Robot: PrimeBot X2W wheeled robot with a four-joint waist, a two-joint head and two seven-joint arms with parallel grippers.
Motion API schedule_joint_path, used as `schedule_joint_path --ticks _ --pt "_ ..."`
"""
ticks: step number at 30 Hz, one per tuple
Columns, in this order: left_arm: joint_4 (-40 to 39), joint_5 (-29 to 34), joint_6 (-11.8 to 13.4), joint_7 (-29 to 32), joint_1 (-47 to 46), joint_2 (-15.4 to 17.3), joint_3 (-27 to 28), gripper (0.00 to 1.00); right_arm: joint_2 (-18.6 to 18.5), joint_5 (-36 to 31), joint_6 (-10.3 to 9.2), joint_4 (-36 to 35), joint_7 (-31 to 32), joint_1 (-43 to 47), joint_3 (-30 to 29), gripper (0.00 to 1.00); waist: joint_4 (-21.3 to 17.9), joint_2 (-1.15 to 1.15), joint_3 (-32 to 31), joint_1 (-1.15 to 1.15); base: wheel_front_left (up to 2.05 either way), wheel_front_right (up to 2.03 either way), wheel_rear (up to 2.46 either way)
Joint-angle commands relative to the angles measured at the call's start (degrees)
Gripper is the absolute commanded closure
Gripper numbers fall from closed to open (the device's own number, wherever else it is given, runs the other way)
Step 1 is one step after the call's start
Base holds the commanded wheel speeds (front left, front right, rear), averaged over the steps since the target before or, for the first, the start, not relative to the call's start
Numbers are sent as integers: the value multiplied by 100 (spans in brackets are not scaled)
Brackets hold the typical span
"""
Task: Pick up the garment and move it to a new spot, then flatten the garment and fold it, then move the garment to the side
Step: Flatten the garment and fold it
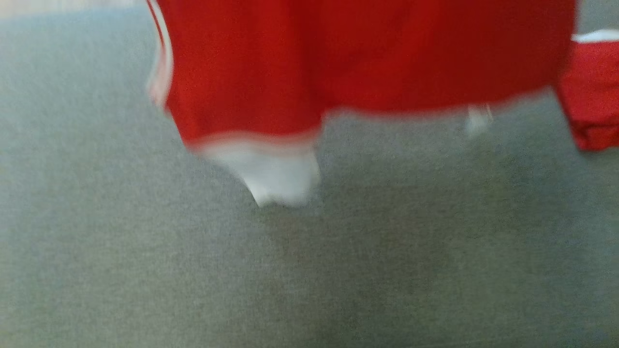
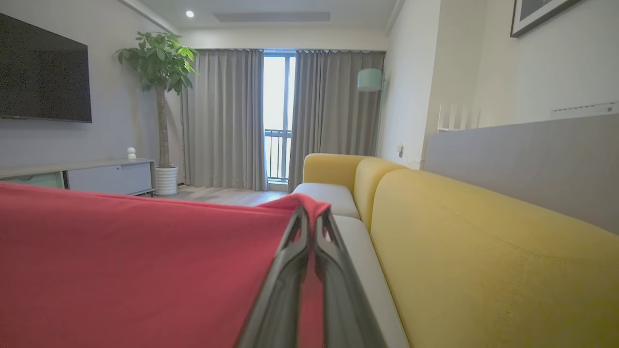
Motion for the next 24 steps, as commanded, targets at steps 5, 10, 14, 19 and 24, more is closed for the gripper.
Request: schedule_joint_path --ticks 5,10,14,19,24 --pt "716 346 81 -572 -1228 -116 259 100 63 -390 -5 482 -938 -1151 150 100 173 0 929 -3 0 0 0" --pt "1121 435 4 -816 -1584 -443 201 100 -18 -638 -5 1058 -1525 -1750 486 100 357 0 1294 -3 0 0 0" --pt "1162 347 -79 -863 -1354 -589 211 100 -91 -668 -5 1489 -1769 -1846 732 100 493 0 1547 -3 0 0 0" --pt "665 207 -179 -868 -402 -602 306 100 -122 -489 -5 1943 -1986 -1482 919 100 562 0 1592 -3 0 0 0" --pt "-68 77 -209 -868 1115 -380 492 100 -214 -100 -5 2107 -2099 -623 1053 100 525 0 1243 -3 0 0 0"
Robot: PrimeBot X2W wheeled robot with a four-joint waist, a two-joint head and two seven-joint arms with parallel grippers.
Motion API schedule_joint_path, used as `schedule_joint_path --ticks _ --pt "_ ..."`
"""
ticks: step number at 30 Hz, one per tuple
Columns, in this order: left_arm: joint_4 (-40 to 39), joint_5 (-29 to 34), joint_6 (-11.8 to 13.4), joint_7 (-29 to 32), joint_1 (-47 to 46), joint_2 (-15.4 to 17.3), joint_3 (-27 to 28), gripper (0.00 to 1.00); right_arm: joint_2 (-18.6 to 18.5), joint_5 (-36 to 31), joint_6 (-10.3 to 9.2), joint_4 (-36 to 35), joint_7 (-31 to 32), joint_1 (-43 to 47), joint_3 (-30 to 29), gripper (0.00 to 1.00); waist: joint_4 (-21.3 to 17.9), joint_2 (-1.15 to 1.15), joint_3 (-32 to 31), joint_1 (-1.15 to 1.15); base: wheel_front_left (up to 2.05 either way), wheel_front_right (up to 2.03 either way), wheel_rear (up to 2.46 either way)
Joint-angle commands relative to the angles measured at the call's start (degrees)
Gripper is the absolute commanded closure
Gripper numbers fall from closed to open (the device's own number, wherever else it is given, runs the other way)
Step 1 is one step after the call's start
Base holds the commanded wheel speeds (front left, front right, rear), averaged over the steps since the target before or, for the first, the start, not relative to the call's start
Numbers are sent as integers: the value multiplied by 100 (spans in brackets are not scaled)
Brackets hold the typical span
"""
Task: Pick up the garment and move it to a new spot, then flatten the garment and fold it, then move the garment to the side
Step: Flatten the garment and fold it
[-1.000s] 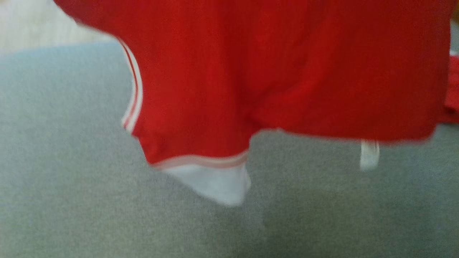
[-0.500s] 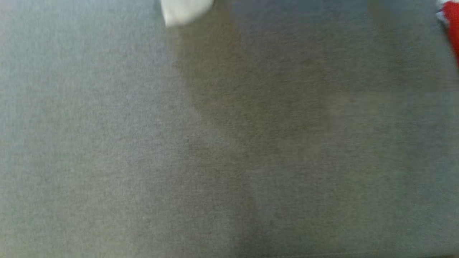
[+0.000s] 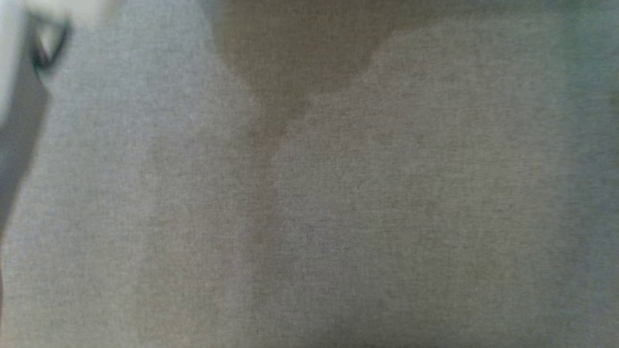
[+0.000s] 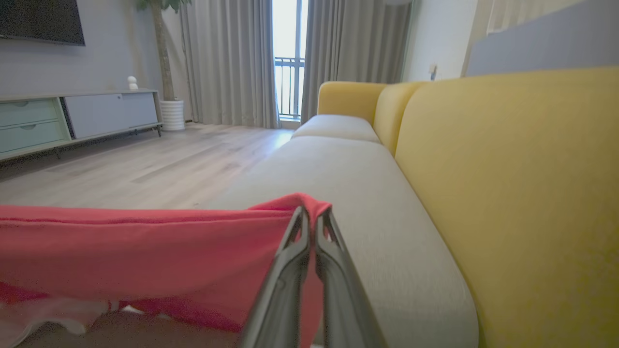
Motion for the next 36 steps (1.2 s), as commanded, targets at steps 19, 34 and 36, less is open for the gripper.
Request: schedule_joint_path --ticks 19,34,36 --pt "-2511 -769 705 -21 5719 919 659 100 -902 1661 -5 -1629 -66 4064 175 100 -323 0 -1737 0 0 0 0" --pt "-3183 -1137 1365 405 7394 1070 482 100 -778 1633 -5 -3305 936 7029 -848 100 -446 0 -2213 0 0 0 0" --pt "-3163 -1167 1386 446 7312 1026 499 100 -638 1537 -5 -3401 1067 7104 -983 100 -456 0 -2180 0 0 0 0"
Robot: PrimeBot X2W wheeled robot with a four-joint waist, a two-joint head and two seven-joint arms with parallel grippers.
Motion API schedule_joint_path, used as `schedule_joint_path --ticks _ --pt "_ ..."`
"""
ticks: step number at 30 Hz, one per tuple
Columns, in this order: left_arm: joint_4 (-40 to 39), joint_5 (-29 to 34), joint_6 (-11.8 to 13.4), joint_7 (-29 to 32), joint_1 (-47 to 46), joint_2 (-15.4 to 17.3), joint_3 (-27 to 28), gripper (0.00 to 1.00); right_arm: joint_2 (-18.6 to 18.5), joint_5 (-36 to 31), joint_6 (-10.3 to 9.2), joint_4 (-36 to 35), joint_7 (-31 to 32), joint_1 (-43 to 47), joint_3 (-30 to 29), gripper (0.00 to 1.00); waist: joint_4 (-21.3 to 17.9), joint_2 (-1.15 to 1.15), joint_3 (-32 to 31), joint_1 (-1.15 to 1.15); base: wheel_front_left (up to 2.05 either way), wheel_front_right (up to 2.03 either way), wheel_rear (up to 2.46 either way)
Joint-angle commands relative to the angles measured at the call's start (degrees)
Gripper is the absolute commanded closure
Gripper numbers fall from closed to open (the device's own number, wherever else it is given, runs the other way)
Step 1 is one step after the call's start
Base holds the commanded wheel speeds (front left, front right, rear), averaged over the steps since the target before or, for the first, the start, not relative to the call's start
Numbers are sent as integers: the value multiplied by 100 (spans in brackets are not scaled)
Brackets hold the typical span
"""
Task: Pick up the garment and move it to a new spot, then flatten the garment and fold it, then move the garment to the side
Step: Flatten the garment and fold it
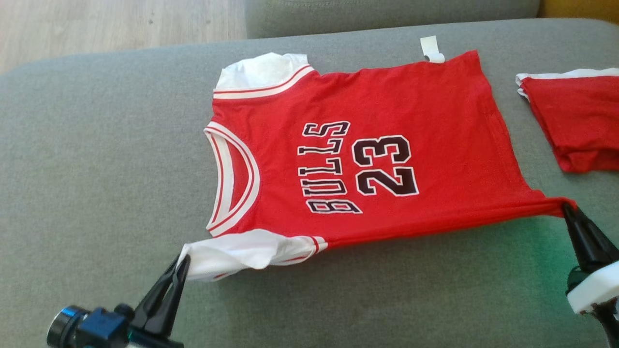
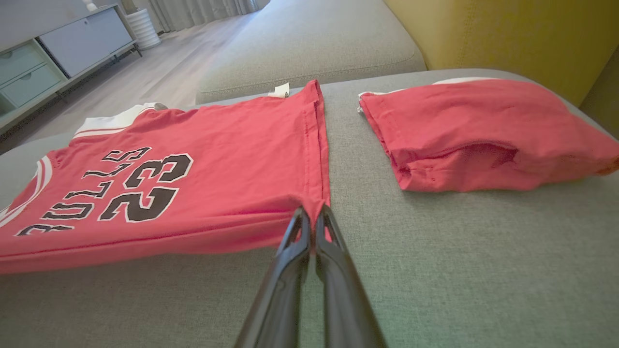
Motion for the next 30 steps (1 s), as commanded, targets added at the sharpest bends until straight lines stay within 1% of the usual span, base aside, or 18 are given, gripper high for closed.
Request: schedule_joint_path --ticks 1,4,9,12,13,18,21,23,25,26,27,28,29,30 --pt "-92 -40 69 26 -338 110 306 100 -95 -60 -5 -184 87 -92 -95 100 -10 -1 57 1 0 0 0" --pt "46 -58 50 106 -665 -16 317 100 67 -224 -5 -151 267 -319 -160 100 -8 -1 219 1 0 0 0" --pt "562 60 -167 142 -1458 -246 224 100 234 -344 -5 159 528 -868 -109 100 66 -1 492 1 0 0 0" --pt "909 226 -309 203 -1970 -361 101 100 292 -405 -5 370 549 -1188 -74 100 127 -1 656 1 0 0 0" --pt "909 226 -309 203 -1970 -361 101 100 292 -405 -5 370 549 -1188 -74 100 127 -1 656 1 0 0 0" --pt "1474 514 -521 206 -2695 -477 -69 100 347 -465 -5 666 512 -1630 104 100 207 -1 857 1 0 0 0" --pt "1749 758 -517 84 -3001 -491 -131 100 358 -475 -5 833 443 -1853 222 100 240 -1 919 1 0 0 0" --pt "1962 868 -462 -84 -3174 -616 -152 100 370 -467 -5 1009 324 -2055 318 100 267 -1 958 1 0 0 0" --pt "2096 898 -474 -172 -3238 -707 -186 100 387 -445 -5 1125 256 -2162 369 100 288 -1 976 1 0 0 0" --pt "2159 884 -486 -219 -3259 -763 -187 100 392 -443 -5 1185 218 -2202 391 84 298 -1 980 1 0 0 0" --pt "2233 861 -511 -258 -3276 -813 -186 84 398 -437 -5 1239 184 -2230 416 65 307 -1 980 1 0 0 0" --pt "2308 843 -543 -288 -3285 -856 -195 26 400 -430 -5 1294 148 -2249 430 15 317 -1 974 1 0 0 0" --pt "2376 837 -553 -316 -3294 -891 -196 0 401 -437 -5 1351 104 -2263 429 0 326 -1 963 1 0 0 0" --pt "2428 803 -548 -342 -3280 -942 -176 0 407 -449 -5 1403 44 -2272 414 0 332 -1 947 1 0 0 0"
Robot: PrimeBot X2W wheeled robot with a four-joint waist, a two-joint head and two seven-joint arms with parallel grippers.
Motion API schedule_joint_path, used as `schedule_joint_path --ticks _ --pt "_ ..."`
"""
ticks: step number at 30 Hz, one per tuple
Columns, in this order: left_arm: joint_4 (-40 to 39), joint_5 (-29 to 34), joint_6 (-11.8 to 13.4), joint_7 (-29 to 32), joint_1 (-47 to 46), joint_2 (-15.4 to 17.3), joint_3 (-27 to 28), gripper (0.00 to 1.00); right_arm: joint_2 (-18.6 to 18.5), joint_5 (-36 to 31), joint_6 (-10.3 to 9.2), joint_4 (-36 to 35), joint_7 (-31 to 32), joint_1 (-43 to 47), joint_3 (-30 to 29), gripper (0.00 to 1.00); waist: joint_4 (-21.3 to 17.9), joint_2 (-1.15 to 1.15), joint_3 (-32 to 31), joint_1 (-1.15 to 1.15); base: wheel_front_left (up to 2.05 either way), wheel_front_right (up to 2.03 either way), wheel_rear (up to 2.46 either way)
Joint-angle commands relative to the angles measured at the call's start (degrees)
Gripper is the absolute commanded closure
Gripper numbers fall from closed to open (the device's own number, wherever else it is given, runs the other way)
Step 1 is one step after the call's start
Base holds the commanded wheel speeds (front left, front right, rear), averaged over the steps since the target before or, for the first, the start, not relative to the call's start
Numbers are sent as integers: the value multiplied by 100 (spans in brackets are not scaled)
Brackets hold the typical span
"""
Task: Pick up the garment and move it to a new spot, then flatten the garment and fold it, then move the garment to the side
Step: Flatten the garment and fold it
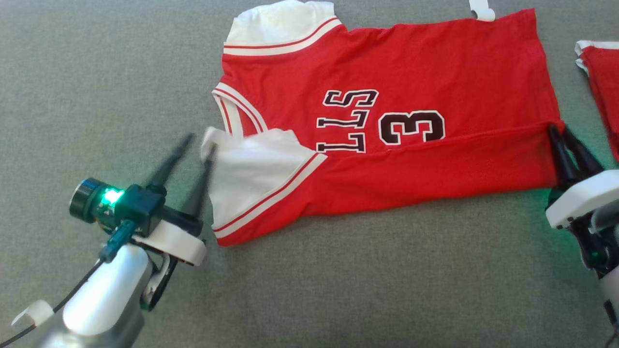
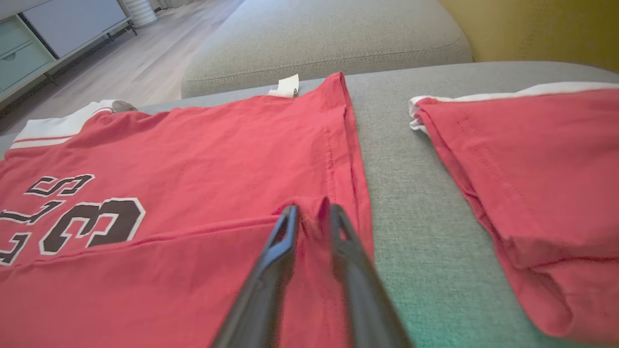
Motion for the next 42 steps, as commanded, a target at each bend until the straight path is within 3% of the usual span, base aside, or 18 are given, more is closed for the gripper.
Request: schedule_joint_path --ticks 1,9,17,23,24,25,33,34,35,36,37,42 --pt "-69 -120 18 -76 -202 80 258 0 -98 -34 -5 -57 -169 -39 31 0 8 0 -36 -1 0 0 0" --pt "-343 -1202 174 69 1127 -452 466 0 14 -36 -5 -105 -557 304 -197 0 -75 0 -188 -1 0 0 0" --pt "-364 -1433 436 308 1641 -520 440 0 90 -69 -5 -284 -502 445 -314 0 -197 0 -133 -1 0 0 0" --pt "-44 -1600 356 607 1541 -554 400 3 185 -67 -5 -214 -260 465 -381 0 -226 0 -105 -1 0 0 0" --pt "-8 -1640 350 603 1534 -571 423 61 211 -42 -5 -170 -149 466 -360 0 -228 0 -105 -1 0 0 0" --pt "22 -1665 337 602 1526 -581 430 100 235 -25 -5 -118 -48 455 -351 0 -231 0 -105 -1 0 0 0" --pt "-37 -1575 370 560 1395 -574 386 100 359 -62 -5 308 581 372 -311 0 -111 0 -131 -1 0 0 0" --pt "-69 -1563 376 572 1378 -569 375 100 365 -35 -5 310 673 391 -279 9 -88 0 -137 -1 0 0 0" --pt "-100 -1551 386 582 1365 -559 368 100 355 -13 -5 282 740 414 -241 50 -73 0 -143 -1 0 0 0" --pt "-130 -1539 397 593 1355 -545 363 100 336 7 -5 241 781 443 -227 68 -61 0 -151 -1 0 0 0" --pt "-159 -1533 407 610 1352 -533 357 100 311 28 -5 189 807 479 -222 100 -51 0 -163 -1 0 0 0" --pt "-338 -1532 493 700 1460 -430 347 100 89 98 -5 -180 841 802 -296 100 -69 0 -288 -1 0 0 0"
